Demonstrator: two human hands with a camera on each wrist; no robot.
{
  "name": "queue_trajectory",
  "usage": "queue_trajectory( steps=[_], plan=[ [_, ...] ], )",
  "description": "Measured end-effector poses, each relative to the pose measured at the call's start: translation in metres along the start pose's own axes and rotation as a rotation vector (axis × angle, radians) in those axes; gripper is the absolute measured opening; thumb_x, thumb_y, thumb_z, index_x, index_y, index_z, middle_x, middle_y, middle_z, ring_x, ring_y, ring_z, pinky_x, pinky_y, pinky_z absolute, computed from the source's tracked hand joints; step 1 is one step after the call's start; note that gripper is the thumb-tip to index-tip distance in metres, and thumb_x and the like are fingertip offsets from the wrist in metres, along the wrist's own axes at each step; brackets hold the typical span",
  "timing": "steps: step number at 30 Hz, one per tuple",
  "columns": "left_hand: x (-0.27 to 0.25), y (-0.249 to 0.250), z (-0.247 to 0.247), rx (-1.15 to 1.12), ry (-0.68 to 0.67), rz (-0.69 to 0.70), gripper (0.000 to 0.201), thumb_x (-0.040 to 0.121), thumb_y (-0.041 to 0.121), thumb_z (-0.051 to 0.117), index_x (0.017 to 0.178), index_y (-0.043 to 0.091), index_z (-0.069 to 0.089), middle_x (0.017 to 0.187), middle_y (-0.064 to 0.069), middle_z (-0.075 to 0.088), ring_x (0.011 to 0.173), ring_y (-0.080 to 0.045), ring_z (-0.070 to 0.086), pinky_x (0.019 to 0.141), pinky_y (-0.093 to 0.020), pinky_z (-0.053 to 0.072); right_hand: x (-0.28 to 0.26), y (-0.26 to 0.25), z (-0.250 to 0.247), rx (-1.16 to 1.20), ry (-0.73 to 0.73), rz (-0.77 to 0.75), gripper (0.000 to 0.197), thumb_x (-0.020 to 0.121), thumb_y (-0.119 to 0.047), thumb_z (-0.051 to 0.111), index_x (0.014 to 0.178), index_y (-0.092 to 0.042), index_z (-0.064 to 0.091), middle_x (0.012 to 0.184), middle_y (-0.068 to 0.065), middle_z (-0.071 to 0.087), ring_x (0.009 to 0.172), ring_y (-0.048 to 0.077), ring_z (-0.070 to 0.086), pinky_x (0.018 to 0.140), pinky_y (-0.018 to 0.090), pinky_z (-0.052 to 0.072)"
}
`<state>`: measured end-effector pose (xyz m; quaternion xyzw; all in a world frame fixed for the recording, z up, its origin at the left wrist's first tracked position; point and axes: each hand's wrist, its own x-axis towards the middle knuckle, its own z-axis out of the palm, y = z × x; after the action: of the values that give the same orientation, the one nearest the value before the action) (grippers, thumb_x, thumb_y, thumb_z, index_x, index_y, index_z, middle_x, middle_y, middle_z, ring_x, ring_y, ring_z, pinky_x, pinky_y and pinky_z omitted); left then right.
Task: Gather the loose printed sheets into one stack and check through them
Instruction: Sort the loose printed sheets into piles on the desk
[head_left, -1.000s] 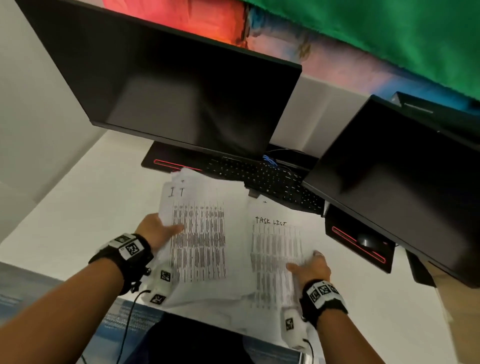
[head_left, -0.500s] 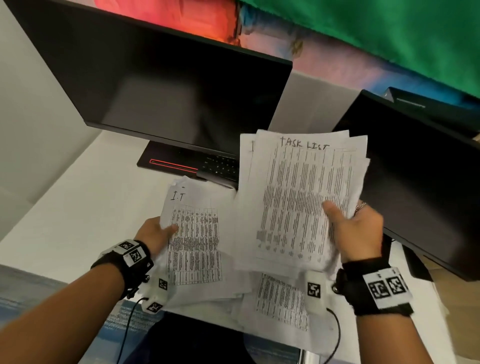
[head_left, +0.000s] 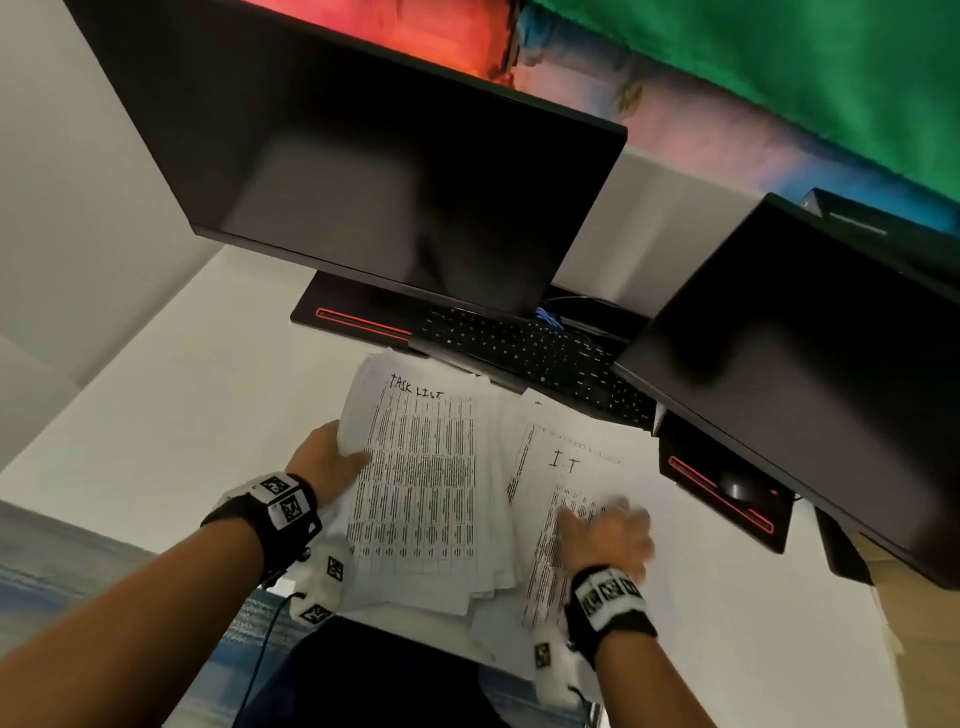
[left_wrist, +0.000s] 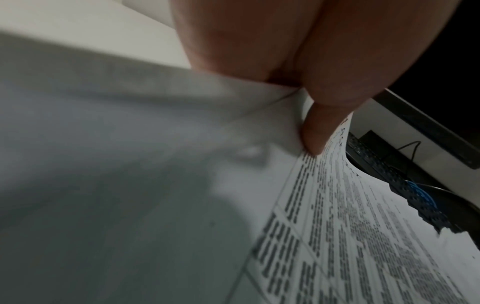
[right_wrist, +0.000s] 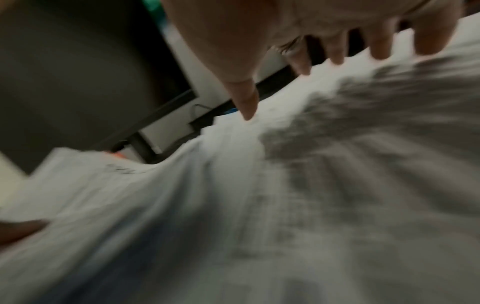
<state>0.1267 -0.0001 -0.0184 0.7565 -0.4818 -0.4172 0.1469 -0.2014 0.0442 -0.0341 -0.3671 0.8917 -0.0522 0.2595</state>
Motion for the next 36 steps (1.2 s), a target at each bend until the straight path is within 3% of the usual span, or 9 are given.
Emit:
queue_trajectory(
  steps=[2,10,14,16,19,23,26,31,36],
  plan=[
    [0.003,-0.001,0.000,0.003,0.015,0.011,0.037,0.092,0.017,0.066,0.127,0.007,0.058,0.116,-0.014,0.067,0.094,-0.024,0.058,0.079,-0.032,0.045,0.007,0.034,-0.010,0.014,0.005,0.156,0.098,0.079,-0.060,0.069,0.152,-0.011,0.027,0.159,0.014,0.021,0.140,0.042,0.027,0.110,0.063,0.033],
    [0.011,-0.003,-0.004,0.037,-0.010,0.027,0.034,0.093,0.019,0.066,0.124,0.006,0.061,0.115,-0.014,0.068,0.100,-0.029,0.062,0.081,-0.034,0.045,0.028,0.046,-0.030,0.089,0.089,0.272,0.105,0.072,-0.057,0.080,0.151,-0.009,0.029,0.154,0.017,0.033,0.137,0.042,0.033,0.109,0.058,0.035],
    [0.011,-0.003,-0.005,0.007,-0.023,0.007,0.033,0.093,0.021,0.066,0.123,0.008,0.062,0.114,-0.013,0.068,0.095,-0.026,0.060,0.087,-0.038,0.048,0.023,0.033,-0.021,0.063,0.081,0.073,0.095,0.072,-0.049,0.082,0.146,-0.008,0.039,0.146,0.017,0.045,0.131,0.040,0.043,0.103,0.055,0.046],
    [0.011,-0.003,-0.005,-0.008,-0.032,0.006,0.032,0.093,0.021,0.066,0.123,0.009,0.062,0.115,-0.012,0.069,0.096,-0.026,0.061,0.088,-0.037,0.048,0.019,0.023,-0.017,0.019,0.048,0.030,0.100,0.071,-0.049,0.083,0.148,-0.007,0.034,0.147,0.015,0.044,0.132,0.038,0.043,0.103,0.054,0.046],
    [0.010,-0.002,-0.007,-0.017,-0.029,-0.007,0.033,0.093,0.022,0.065,0.124,0.011,0.063,0.116,-0.010,0.070,0.104,-0.029,0.064,0.091,-0.037,0.047,0.018,0.010,-0.017,0.057,-0.010,0.096,0.110,0.070,-0.045,0.086,0.153,-0.006,0.025,0.149,0.017,0.041,0.135,0.038,0.043,0.104,0.052,0.046],
    [0.012,-0.007,-0.010,-0.068,-0.025,-0.045,0.031,0.090,0.025,0.068,0.119,0.015,0.066,0.112,-0.008,0.073,0.104,-0.030,0.067,0.100,-0.049,0.049,0.030,0.004,-0.024,0.141,-0.071,0.165,0.098,0.073,-0.032,0.088,0.147,0.002,0.034,0.136,0.023,0.056,0.122,0.037,0.059,0.091,0.042,0.055],
    [0.014,-0.012,-0.011,-0.117,-0.022,-0.065,0.031,0.088,0.026,0.069,0.118,0.017,0.066,0.111,-0.005,0.073,0.104,-0.029,0.068,0.100,-0.051,0.049,0.035,0.006,-0.031,0.166,-0.116,0.191,0.097,0.077,-0.029,0.085,0.150,0.001,0.029,0.145,0.022,0.049,0.128,0.039,0.054,0.096,0.040,0.050],
    [0.014,-0.014,-0.010,-0.139,-0.014,-0.069,0.033,0.088,0.024,0.068,0.120,0.016,0.066,0.112,-0.006,0.073,0.104,-0.030,0.068,0.100,-0.052,0.050,0.028,0.000,-0.032,0.085,-0.128,0.169,0.090,0.069,-0.043,0.087,0.137,-0.003,0.045,0.137,0.019,0.052,0.118,0.040,0.058,0.095,0.046,0.054],
    [0.010,-0.006,-0.010,-0.069,-0.009,-0.054,0.033,0.093,0.023,0.066,0.123,0.011,0.064,0.117,-0.010,0.071,0.106,-0.031,0.066,0.096,-0.041,0.049,0.032,0.000,-0.039,0.206,-0.160,0.198,0.095,0.074,-0.032,0.087,0.145,-0.001,0.032,0.139,0.022,0.054,0.123,0.040,0.057,0.095,0.043,0.052]
  ],
)
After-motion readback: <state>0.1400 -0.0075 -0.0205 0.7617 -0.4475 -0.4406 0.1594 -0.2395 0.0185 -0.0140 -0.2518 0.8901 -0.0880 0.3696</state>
